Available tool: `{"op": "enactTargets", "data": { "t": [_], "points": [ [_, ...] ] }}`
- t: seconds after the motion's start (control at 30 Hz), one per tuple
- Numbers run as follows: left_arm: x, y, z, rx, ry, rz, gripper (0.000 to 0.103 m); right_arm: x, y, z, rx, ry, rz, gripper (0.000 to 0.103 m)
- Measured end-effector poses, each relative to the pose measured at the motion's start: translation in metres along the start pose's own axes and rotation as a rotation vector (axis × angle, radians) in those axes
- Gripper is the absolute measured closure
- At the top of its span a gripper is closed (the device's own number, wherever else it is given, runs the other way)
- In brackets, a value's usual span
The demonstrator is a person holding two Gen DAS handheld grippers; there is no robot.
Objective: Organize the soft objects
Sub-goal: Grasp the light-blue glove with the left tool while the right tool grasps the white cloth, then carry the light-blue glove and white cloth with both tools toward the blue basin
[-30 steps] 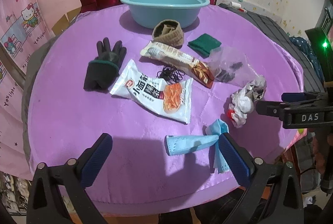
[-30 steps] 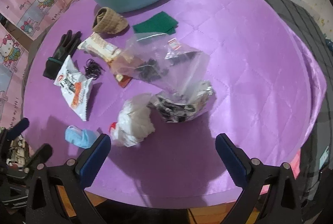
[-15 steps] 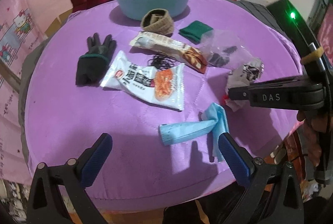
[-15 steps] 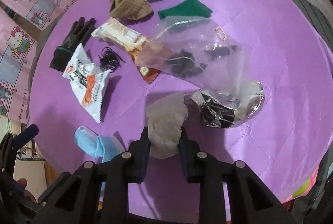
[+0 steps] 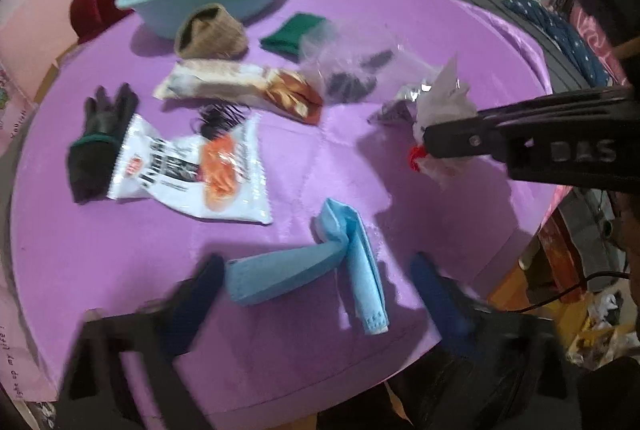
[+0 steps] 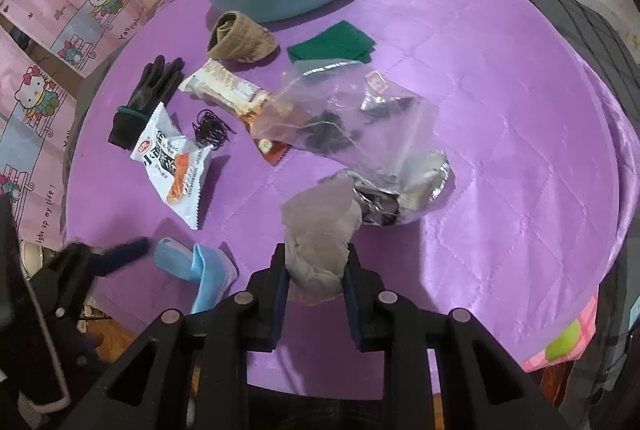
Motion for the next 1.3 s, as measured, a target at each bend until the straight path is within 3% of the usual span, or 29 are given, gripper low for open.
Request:
{"op": "enactTargets", "data": {
  "t": [0.07,0.13,0.43,0.7,1.3],
  "points": [
    [-0.002,0.003,0.005,0.004,-0.022,0.030,0.076,-0.003,0.002,-0.002,-0.006,-0.003,0.002,0.077],
    [-0.003,0.005,0.004,-0.032,-0.028,0.043,0.085,-0.005,0.003,-0.003,-0.006,-0.005,0.009,0.077],
    [0.005,-0.005,-0.020,-0.112,-0.015,-0.047,0.088,-0.001,0.001,-0.011,-0.013,0.004,-0.013,0.076],
    [0.017,-0.012,-0.043,-0.125,0.013,-0.087,0.088,0.016,0.000,-0.024,-0.022,0.022,-0.043,0.076],
    [0.093,-0.025,-0.069,-0.110,0.111,-0.121,0.088,0.091,0.010,-0.048,-0.040,0.071,-0.127,0.076]
  ]
}}
Point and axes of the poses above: each gripper's, at about its wrist camera, not at the fingertips, and z roughly the way its jaws point, y to its right, x to its top, the point moved 4 cm from there along z, roughly the way its jaws point, and after that the axes turned 14 degrees about -z, right-handed, at the moved point
